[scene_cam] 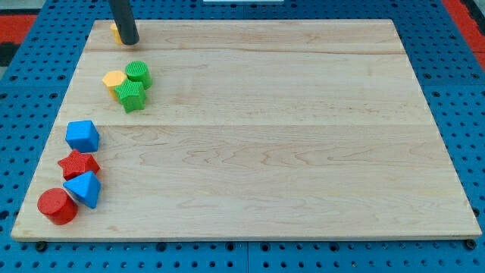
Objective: Slide the green circle towards the yellow heart
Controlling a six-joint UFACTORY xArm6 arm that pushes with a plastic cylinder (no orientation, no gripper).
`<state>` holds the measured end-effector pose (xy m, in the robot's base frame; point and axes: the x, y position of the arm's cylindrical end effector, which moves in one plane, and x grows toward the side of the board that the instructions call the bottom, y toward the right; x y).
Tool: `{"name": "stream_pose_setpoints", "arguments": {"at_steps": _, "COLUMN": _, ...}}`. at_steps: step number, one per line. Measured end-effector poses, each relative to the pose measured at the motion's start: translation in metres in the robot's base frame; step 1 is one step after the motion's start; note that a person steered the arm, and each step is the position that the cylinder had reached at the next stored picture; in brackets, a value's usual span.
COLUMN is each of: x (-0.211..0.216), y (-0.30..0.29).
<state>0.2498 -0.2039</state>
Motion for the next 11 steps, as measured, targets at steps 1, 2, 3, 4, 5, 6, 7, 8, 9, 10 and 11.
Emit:
{"name": "stream_pose_setpoints", "arguments": {"at_steps": 1, "x": 0.011, "y": 0.034}}
{"name": "stream_pose_setpoints", "arguments": {"at_steps": 2, "x": 0.036, "y": 0.047}}
{"name": "stream_pose_setpoints", "arguments": {"at_steps": 3, "x": 0.038, "y": 0.013}}
{"name": "stream_pose_setpoints", "arguments": {"at_steps": 4, "x": 0.043, "y": -0.007}}
{"name": "stream_pose_setpoints", "arguments": {"at_steps": 5, "x": 0.064, "y": -0.034}}
{"name": "stream_pose_setpoints", "arguments": {"at_steps": 6, "x": 0.095, "y": -0.038}}
{"name": "stream_pose_setpoints", "arguments": {"at_steps": 7, "x": 0.124, "y": 0.0}}
{"name": "stream_pose_setpoints", "arguments": {"at_steps": 8, "x": 0.144, "y": 0.045}}
{"name": "stream_pose_setpoints", "arguments": {"at_steps": 9, "x": 0.142, "y": 0.049}}
{"name": "stream_pose_setpoints", "arguments": {"at_steps": 10, "x": 0.121, "y": 0.035}}
{"name": "stream_pose_setpoints", "arguments": {"at_steps": 11, "x": 0.094, "y": 0.03}}
